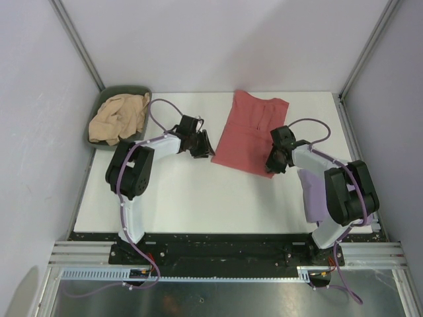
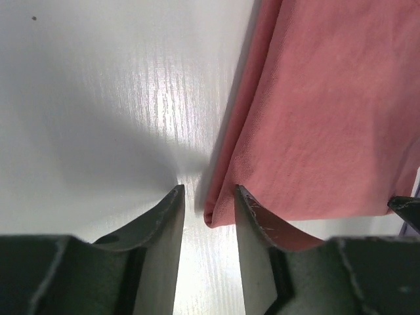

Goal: Fold and stack the t-shirts
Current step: Fold the folded rectangular tshirt in 1/3 of the way

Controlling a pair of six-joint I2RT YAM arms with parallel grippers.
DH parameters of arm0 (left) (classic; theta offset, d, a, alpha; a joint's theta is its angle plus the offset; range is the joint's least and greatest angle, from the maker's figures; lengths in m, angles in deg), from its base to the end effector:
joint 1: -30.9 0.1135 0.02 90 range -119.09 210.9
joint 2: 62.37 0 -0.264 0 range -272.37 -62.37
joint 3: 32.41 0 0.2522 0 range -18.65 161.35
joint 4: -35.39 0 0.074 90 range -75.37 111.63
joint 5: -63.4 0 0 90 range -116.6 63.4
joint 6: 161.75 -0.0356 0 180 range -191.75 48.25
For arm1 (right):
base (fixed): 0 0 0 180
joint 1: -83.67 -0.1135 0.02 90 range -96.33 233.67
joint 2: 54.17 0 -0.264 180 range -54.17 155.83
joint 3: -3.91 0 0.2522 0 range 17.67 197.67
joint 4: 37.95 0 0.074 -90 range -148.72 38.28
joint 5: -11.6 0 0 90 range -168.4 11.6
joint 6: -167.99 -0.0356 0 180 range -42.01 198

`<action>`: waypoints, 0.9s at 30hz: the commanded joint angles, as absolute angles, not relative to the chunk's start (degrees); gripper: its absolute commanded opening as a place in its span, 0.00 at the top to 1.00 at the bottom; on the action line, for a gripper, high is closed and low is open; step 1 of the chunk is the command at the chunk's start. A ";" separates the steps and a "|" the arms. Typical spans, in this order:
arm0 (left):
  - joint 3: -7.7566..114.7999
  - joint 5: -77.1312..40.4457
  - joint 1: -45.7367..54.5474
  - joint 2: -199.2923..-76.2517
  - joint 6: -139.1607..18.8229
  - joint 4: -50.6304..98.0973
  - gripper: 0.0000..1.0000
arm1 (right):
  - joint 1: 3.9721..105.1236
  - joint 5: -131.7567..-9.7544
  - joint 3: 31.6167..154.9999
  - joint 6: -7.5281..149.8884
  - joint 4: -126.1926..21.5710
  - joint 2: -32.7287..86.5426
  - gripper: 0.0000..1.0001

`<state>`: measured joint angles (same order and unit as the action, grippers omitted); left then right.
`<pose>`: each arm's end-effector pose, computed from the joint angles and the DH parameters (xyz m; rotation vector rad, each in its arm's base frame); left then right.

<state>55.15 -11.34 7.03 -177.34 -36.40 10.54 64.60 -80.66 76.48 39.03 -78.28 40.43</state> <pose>0.3818 -0.1792 0.1510 -0.1415 2.5974 -0.7415 0.3084 0.1051 0.1850 0.4770 2.6451 0.2743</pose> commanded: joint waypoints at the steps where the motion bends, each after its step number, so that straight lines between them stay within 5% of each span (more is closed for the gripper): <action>1: 54.73 -10.30 6.01 -174.11 -38.51 11.00 0.58 | 64.60 -80.91 74.58 38.33 -76.30 40.40 0.85; 9: 53.04 -12.59 3.72 -173.97 -38.64 9.38 0.61 | 64.31 -81.21 73.24 38.80 -75.61 40.37 0.85; 17: 48.60 -17.51 2.33 -170.59 -35.28 7.78 0.98 | 63.98 -81.97 72.81 39.95 -76.11 39.73 0.84; 27: 25.12 -20.49 0.81 -151.13 -27.71 7.23 1.00 | 58.93 -82.19 65.44 39.71 -80.04 29.40 0.82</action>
